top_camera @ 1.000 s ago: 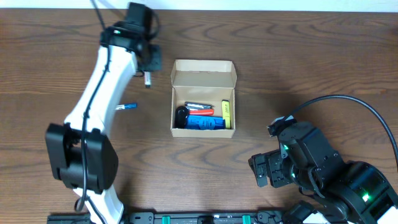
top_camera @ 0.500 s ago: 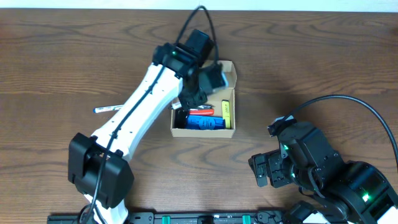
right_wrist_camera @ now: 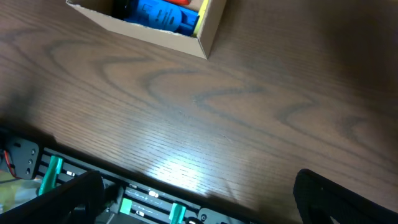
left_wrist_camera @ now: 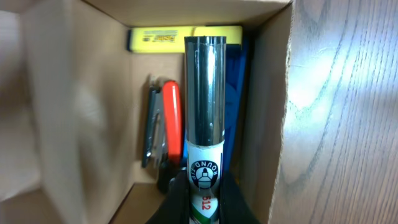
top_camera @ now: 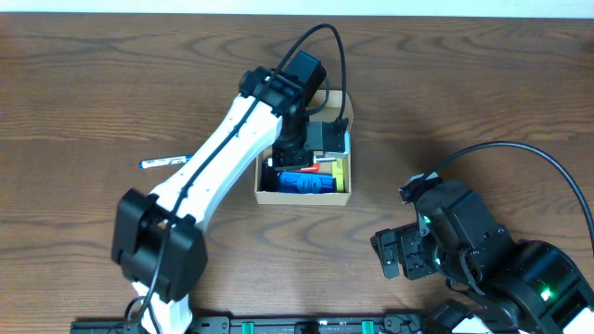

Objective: Pack container
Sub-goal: 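Lower the white marker upright into the box and release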

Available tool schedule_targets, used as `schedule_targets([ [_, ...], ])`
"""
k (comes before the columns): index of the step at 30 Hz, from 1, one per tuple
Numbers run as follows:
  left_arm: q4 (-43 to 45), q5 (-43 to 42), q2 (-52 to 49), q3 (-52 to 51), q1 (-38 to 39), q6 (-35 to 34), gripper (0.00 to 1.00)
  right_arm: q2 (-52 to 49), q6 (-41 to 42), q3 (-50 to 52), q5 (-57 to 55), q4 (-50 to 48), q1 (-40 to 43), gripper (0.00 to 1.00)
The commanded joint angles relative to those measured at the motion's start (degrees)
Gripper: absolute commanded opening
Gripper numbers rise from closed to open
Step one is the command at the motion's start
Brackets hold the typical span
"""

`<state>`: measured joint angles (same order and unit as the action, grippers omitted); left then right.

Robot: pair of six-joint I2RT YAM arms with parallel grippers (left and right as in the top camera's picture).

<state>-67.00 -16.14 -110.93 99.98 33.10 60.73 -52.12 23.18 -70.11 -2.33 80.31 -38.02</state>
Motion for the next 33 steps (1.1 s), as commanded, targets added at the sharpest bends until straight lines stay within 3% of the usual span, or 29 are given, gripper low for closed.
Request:
schedule_targets([
  [1,-0.28,0.74,-3.52,-0.52,-0.09,1.79,0.06,-0.02,-0.76,-0.39,-0.22,0.11,-0.48,0.99],
  [8,-0.04,2.62,-6.32,-0.52,-0.09,1.40,0.08,-0.02,-0.76,-0.39,-0.20,0.11,-0.48,0.99],
  [11,-0.04,2.71,-6.60,-0.52,-0.09,1.40,0.25,-0.02,-0.76,-0.39,-0.22,0.11,-0.48,0.99],
  [15,-0.04,2.84,-6.60,-0.52,-0.09,-0.35,0.39,-0.02,-0.76,-0.39,-0.22,0.11,-0.48,0.99],
  [22,-0.57,4.31,-6.01,-0.07,-0.09,-7.23,0.36,-0.02,-0.76,-0.39,-0.20,0.11,-0.48,0.99],
  [33,-2.97,14.95,2.51,4.37,-0.09,-26.45,0.30,-0.02,-0.76,-0.39,-0.22,0.11,-0.48,0.99],
])
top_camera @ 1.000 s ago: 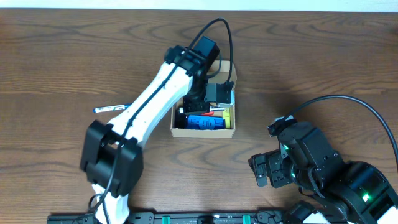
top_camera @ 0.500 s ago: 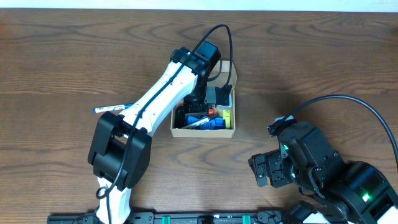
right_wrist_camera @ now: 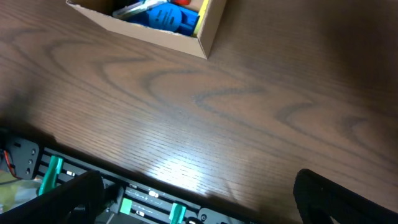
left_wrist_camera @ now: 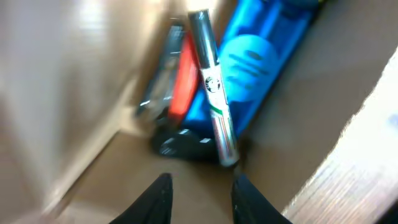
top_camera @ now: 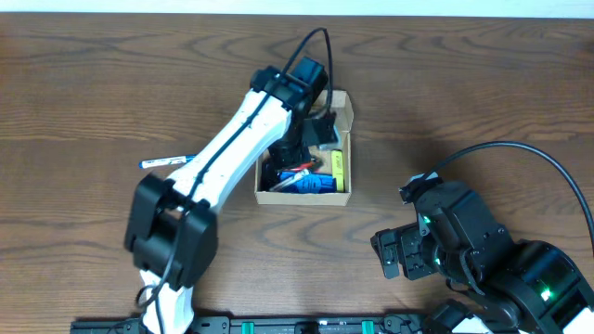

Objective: Pack container
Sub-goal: 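Lower the white marker upright into the box and release, then move the left gripper back to the blue-capped marker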

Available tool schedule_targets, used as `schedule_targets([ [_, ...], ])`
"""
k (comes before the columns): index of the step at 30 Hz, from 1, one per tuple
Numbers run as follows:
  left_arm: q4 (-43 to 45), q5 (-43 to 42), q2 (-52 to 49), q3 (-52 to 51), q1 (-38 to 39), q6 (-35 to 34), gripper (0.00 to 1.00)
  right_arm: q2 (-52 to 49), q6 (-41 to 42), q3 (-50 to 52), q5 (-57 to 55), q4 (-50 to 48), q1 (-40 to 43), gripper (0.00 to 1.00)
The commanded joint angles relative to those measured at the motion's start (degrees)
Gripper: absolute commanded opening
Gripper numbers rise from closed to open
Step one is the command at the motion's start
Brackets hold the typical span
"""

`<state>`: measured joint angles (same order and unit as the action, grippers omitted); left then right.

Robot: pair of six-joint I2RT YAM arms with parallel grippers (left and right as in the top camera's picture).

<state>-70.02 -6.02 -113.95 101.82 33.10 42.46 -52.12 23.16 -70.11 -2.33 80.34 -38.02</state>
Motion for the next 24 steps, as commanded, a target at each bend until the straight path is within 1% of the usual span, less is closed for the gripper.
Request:
schedule_targets([
  [1,0.28,5.29,6.84,2.69,-0.13,-9.75,0.30,-0.02,-0.74,-0.39,-0.22,0.09,-0.48,0.99],
  [4,1.55,7.15,11.28,2.82,-0.48,-15.72,0.31,-0.02,-0.74,-0.39,-0.22,0.09,-0.46,0.99],
  [6,2.71,8.22,14.21,2.82,-1.25,-21.11,0.31,-0.02,-0.74,-0.39,-0.22,0.09,-0.48,0.99],
  [9,3.98,8.11,18.10,2.82,-4.02,-31.04,0.33,-0.02,-0.74,-0.39,-0.20,0.09,-0.48,0.99],
  [11,3.87,8.11,20.24,2.82,-7.45,-38.27,0.35,-0.02,-0.74,-0.39,-0.22,0.09,-0.48,0.99],
  [16,0.22,7.93,21.46,2.78,-16.79,-51.67,0.37,-0.02,-0.74,-0.39,-0.20,0.09,-0.48,0.99],
  [20,-2.25,7.91,21.33,0.28,-23.76,-62.12,0.38,-0.02,-0.74,-0.39,-0.22,0.09,-0.48,0.99],
  [21,-2.23,7.89,21.33,-0.72,-25.35,-65.05,0.41,-0.02,-0.74,-0.39,-0.22,0.09,-0.48,0.99],
  [24,-1.55,7.89,21.33,-4.04,-29.40,-72.63,0.46,-0.02,-0.74,-0.39,-0.22,0.09,-0.48,0.99],
])
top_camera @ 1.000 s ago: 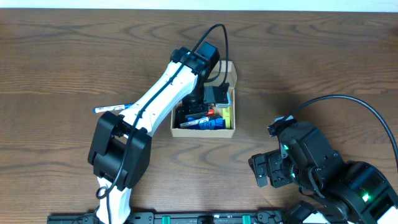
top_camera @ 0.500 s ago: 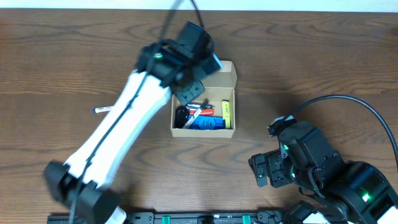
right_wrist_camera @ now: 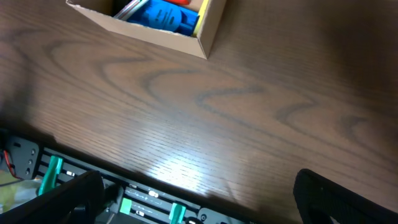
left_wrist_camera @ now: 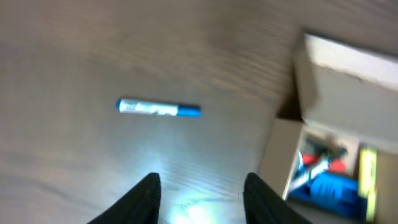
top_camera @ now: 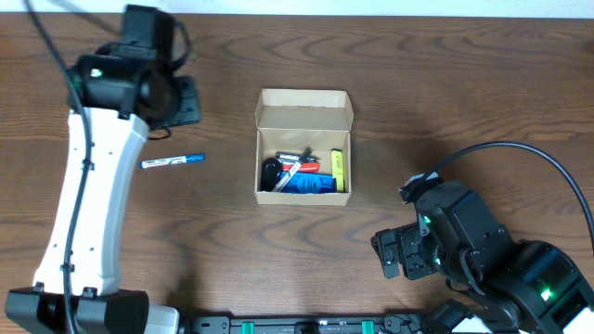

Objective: Pack container
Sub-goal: 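Move the left gripper back to the blue-capped marker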

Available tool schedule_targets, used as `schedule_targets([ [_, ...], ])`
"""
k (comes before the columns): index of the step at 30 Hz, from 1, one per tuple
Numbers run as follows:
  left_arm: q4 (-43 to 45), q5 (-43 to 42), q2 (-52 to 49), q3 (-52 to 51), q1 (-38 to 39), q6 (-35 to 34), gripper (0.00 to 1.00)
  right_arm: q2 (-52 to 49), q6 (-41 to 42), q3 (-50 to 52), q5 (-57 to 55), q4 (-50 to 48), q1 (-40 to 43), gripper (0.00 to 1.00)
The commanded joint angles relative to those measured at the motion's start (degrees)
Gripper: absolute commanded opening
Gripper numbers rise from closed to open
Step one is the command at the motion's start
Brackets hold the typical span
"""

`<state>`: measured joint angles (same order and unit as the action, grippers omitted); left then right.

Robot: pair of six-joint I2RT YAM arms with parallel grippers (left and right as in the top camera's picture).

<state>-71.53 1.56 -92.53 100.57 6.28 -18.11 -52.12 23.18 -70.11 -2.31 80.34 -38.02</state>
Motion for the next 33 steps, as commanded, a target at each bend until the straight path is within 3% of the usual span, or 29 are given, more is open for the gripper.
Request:
schedule_targets([
  [1,0.48,0.28,-0.09,-4.22,-3.80,-14.51,0.48,-0.02,-0.76,-0.39,-0.24,0.09,-0.48,0.99],
  [3,1.81,0.15,-0.09,-6.86,-5.60,-18.36,0.58,-0.02,-0.76,-0.39,-0.24,0.09,-0.48,0.99],
  [4,3.04,-0.42,-0.09,-8.74,-6.45,-20.61,0.73,-0.02,-0.76,-0.39,-0.24,0.09,-0.48,0.99],
  [5,3.80,-0.96,-0.09,-9.90,-6.84,-21.66,0.78,-0.02,-0.76,-0.39,-0.24,0.09,-0.48,0.99],
  [10,10.45,-1.79,-0.33,-16.46,-7.43,-22.99,0.97,-0.02,-0.76,-0.39,-0.24,0.09,-0.48,0.99],
  [18,20.31,-2.10,-0.48,-23.87,-7.39,-23.52,0.96,-0.02,-0.76,-0.39,-0.24,0.09,-0.48,0.99],
  [26,21.68,1.73,-0.94,-29.79,-7.39,-42.45,0.95,-0.02,-0.76,-0.39,-0.24,0.09,-0.48,0.99],
  [33,30.12,1.68,-1.11,-35.21,-7.39,-44.39,0.96,-0.02,-0.76,-0.39,-0.24,0.09,-0.48,0.99],
])
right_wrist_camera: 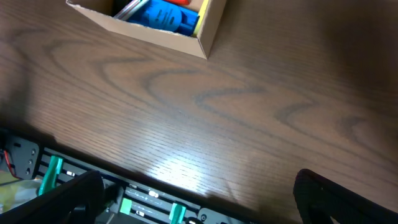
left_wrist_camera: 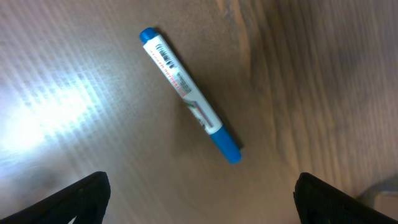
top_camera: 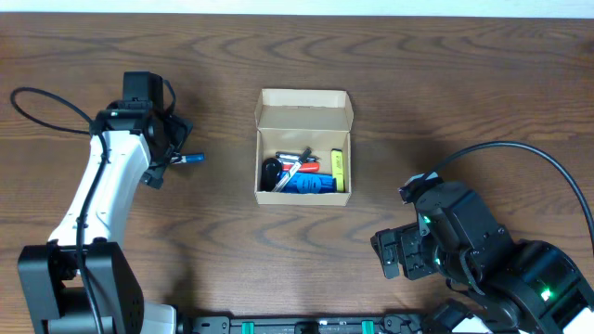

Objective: Pack container
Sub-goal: 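Move the left gripper back to the blue-capped marker, then grasp the blue-capped white marker with the left gripper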

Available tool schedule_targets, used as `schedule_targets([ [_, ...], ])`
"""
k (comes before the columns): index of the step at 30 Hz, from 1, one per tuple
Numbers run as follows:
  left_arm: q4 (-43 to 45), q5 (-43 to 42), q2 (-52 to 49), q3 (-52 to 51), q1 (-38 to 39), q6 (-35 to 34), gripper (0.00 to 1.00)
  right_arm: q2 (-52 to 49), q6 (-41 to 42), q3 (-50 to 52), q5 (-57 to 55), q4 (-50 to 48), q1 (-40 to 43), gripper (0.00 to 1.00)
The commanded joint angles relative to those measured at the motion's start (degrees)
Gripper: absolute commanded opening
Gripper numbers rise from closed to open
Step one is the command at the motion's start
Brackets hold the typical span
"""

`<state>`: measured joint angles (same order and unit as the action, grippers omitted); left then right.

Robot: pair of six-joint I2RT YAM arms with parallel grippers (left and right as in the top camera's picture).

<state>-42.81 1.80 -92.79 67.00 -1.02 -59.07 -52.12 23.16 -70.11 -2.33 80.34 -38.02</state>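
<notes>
The open cardboard box (top_camera: 259,181) stands mid-table and holds a blue item (top_camera: 309,184), a yellow one (top_camera: 339,165), a red-handled tool (top_camera: 303,168), a black piece and a silver marker. A white pen with blue ends (left_wrist_camera: 189,96) lies on the table left of the box; in the overhead view only its blue tip (top_camera: 193,159) shows. My left gripper (top_camera: 167,148) hovers right above it, open, with the pen lying ahead of the gap between its fingers (left_wrist_camera: 81,199). My right gripper (right_wrist_camera: 199,208) is open and empty near the front edge.
The box's back flap (top_camera: 304,96) stands up. The box corner (right_wrist_camera: 205,34) shows at the top of the right wrist view. The rail with green clips (right_wrist_camera: 137,202) runs along the table's front edge. A black cable (top_camera: 42,102) loops at the far left.
My left gripper was high over the table's far left with the pen small below it. It is now low and directly over the pen, still open. The right arm has not moved.
My left gripper was inside the box, shut on a silver marker. Then it was open with the marker lying in the box. Then it was out of the box, over the left of the table, and now it sits over the blue-ended pen.
</notes>
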Motion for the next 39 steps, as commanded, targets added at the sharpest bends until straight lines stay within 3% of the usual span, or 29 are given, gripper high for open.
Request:
schedule_targets([
  [1,2.05,1.44,-1.05,-2.16,-0.09,-4.50,0.95,-0.02,-0.74,-0.39,-0.20,0.09,-0.48,0.99],
  [12,4.87,0.20,-9.73,-2.78,-0.11,-8.74,0.95,-0.02,-0.74,-0.39,-0.20,0.09,-0.48,0.99],
  [26,9.97,0.68,-16.61,-2.78,-0.15,-8.90,0.96,-0.02,-0.74,-0.39,-0.22,0.09,-0.48,0.99],
  [29,10.54,1.31,-17.25,-2.78,-0.24,-8.92,1.00,-0.02,-0.74,-0.39,-0.22,0.09,-0.48,0.99],
  [31,10.54,1.18,-17.92,-2.78,-0.46,-8.94,0.89,-0.02,-0.74,-0.39,-0.22,0.09,-0.48,0.99],
  [34,10.47,0.17,-19.23,-2.78,-0.74,-8.92,0.84,-0.02,-0.74,-0.39,-0.22,0.09,-0.48,0.99],
  [39,10.27,-2.08,-20.98,-2.78,-1.22,-8.92,0.63,-0.02,-0.74,-0.39,-0.22,0.09,-0.48,0.99],
])
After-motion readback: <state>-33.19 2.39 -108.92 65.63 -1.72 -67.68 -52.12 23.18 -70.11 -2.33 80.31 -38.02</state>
